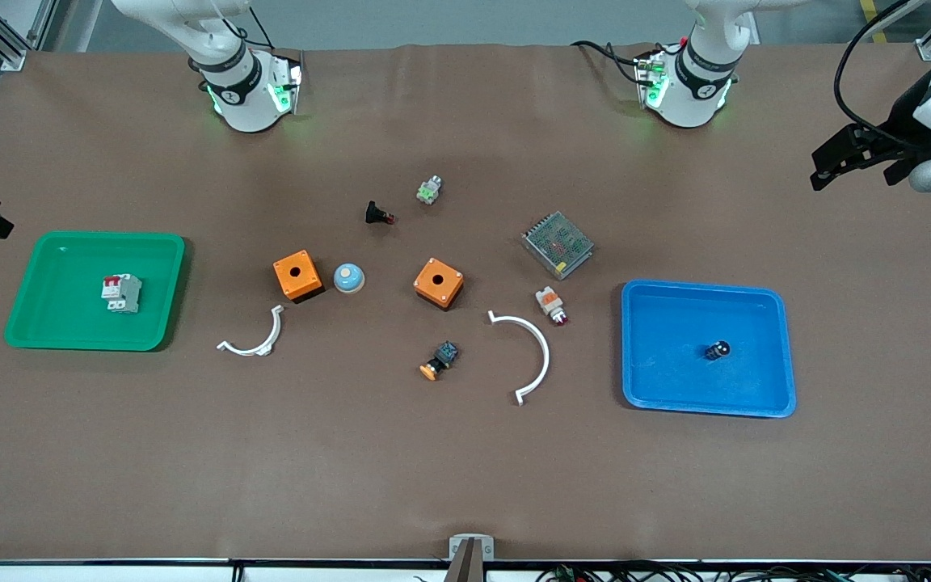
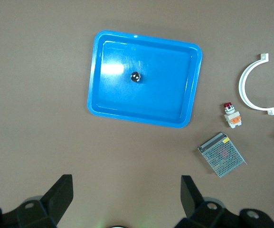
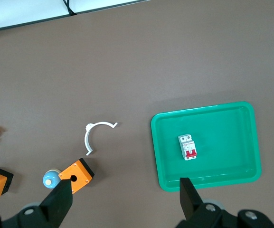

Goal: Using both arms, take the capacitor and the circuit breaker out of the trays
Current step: 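Reach the left gripper to the capacitor while the right gripper reaches the breaker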

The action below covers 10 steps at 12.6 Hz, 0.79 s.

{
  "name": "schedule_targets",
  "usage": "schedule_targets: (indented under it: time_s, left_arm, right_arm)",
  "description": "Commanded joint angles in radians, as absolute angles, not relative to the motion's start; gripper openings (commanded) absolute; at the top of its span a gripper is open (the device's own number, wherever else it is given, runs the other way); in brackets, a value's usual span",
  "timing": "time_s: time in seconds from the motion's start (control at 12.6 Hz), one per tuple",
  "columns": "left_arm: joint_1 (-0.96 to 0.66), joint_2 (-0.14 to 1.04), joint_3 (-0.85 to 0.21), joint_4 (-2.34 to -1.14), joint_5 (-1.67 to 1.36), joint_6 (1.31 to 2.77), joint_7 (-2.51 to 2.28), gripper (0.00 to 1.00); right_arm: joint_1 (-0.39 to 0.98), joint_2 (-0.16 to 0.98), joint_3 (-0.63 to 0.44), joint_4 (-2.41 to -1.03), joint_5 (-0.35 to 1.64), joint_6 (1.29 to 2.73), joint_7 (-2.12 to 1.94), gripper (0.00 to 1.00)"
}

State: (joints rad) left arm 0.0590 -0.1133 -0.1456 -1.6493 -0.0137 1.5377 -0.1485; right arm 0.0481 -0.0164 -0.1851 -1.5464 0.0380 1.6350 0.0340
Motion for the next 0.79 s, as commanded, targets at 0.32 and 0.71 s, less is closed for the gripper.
schedule_targets:
  time_s: [0.32,0.71]
  left_arm:
    - [0.058,-0.026,-0.147,-1.573,0.049,1.514,-0.140,1.00]
    - [0.063,0.078,-0.146,-1.728,0.049,1.711,-0.137,1.00]
  right_arm:
    - [0.058,-0.023,-0.190,-1.549,0.018,1.591,0.038,1.00]
    - [0.028,0.061,-0.196,-1.621,-0.017,1.566,-0.030,1.00]
